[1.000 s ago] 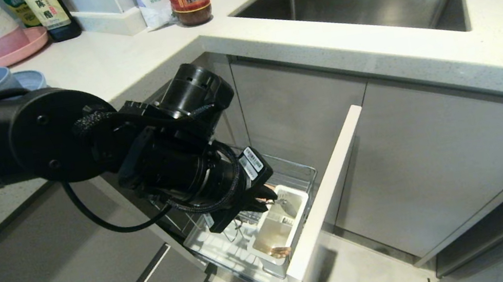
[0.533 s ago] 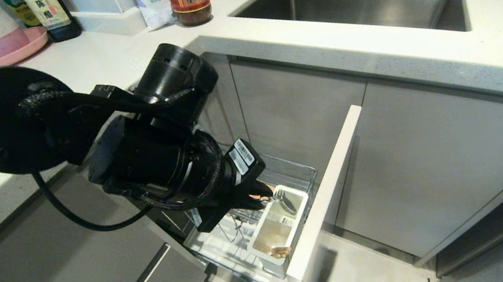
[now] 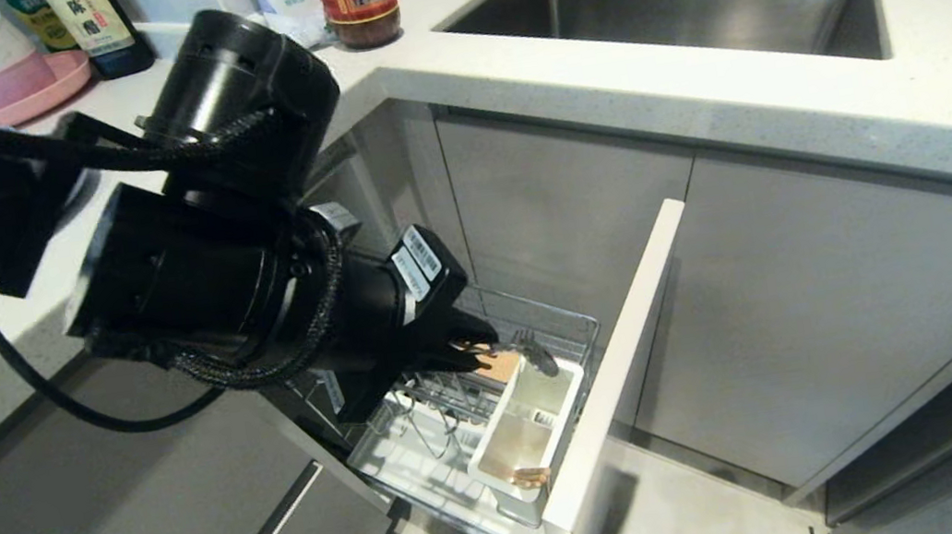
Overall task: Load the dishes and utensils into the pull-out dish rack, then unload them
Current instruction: Take the spoon out of the cupboard
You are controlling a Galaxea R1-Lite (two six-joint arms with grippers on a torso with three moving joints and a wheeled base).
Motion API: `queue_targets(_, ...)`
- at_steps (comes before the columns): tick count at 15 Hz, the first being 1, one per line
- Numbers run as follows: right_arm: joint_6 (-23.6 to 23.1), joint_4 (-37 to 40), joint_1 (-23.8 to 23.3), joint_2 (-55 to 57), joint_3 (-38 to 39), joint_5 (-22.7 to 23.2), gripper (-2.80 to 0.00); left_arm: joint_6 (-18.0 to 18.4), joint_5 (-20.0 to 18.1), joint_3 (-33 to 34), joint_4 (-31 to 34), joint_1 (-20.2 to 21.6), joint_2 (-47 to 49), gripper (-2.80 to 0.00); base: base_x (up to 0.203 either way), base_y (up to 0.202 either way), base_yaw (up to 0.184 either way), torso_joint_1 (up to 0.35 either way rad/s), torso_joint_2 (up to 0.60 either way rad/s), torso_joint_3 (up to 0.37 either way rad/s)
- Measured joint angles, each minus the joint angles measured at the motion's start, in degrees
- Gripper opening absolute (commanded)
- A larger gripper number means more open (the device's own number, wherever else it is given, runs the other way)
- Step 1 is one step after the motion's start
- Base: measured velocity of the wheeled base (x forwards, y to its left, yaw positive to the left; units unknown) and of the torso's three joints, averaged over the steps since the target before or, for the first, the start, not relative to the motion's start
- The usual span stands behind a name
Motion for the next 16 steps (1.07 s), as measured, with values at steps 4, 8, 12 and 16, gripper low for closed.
queue_targets(4, 0.0, 0.0, 0.0, 0.0, 0.0, 0.0, -2.80, 0.1, 0.5, -1.4, 1.7, -0.1, -3.6, -2.80, 0.000, 0.000, 0.000, 0.000, 0.00, 0.000)
queue_targets(8, 0.0, 0.0, 0.0, 0.0, 0.0, 0.0, -2.80, 0.2, 0.6, -3.8, 3.5, -0.2, -8.2, -2.80, 0.000, 0.000, 0.000, 0.000, 0.00, 0.000)
queue_targets(12, 0.0, 0.0, 0.0, 0.0, 0.0, 0.0, -2.80, 0.5, 1.0, -6.1, 4.2, -0.1, -12.7, -2.80, 0.000, 0.000, 0.000, 0.000, 0.00, 0.000)
queue_targets(16, 0.0, 0.0, 0.0, 0.0, 0.0, 0.0, -2.80, 2.7, 1.5, -7.9, 4.2, 1.1, -17.1, -2.80, 0.000, 0.000, 0.000, 0.000, 0.00, 0.000)
